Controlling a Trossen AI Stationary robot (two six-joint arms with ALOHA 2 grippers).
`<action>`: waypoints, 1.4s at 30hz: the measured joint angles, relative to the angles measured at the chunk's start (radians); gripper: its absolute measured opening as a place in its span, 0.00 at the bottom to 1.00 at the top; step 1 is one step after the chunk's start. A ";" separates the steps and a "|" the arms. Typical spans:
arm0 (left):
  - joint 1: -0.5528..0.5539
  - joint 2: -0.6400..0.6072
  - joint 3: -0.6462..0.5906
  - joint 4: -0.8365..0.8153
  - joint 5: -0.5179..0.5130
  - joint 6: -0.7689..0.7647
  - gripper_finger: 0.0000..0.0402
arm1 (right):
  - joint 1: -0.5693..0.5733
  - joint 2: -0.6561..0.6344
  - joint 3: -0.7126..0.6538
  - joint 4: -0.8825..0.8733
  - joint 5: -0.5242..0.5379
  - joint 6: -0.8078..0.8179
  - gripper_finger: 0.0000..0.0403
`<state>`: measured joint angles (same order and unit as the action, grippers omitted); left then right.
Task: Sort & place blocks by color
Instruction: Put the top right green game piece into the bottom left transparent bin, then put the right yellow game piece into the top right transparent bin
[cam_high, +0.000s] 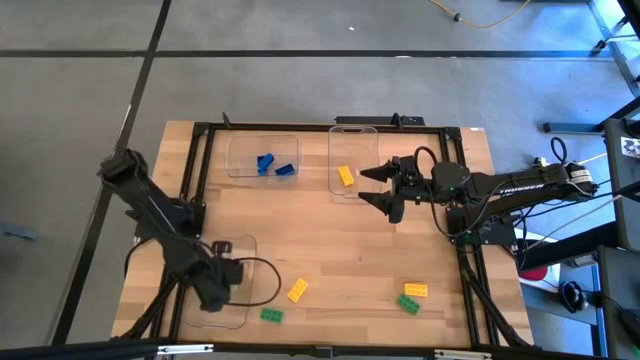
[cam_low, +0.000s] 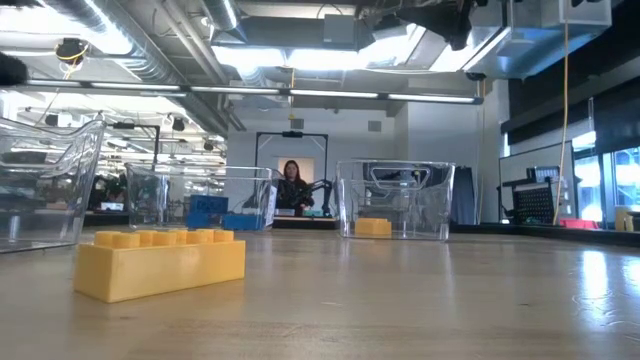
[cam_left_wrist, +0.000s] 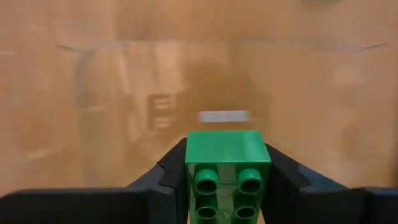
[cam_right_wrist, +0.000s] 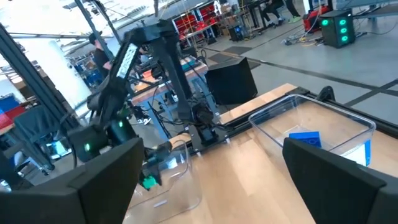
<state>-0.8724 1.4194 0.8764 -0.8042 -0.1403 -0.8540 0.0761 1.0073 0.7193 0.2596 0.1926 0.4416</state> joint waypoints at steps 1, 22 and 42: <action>0.011 0.026 0.000 -0.010 -0.005 0.016 0.30 | 0.000 0.000 0.000 0.000 0.007 0.000 0.96; 0.082 0.146 0.000 0.004 0.061 0.107 0.52 | 0.000 0.000 0.001 -0.008 0.025 0.002 0.96; 0.263 -0.353 0.080 -0.040 -0.014 0.070 0.81 | 0.000 0.000 0.001 -0.009 0.025 0.002 0.96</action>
<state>-0.6091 1.0660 0.9564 -0.8443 -0.1541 -0.7844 0.0761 1.0073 0.7204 0.2504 0.2173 0.4440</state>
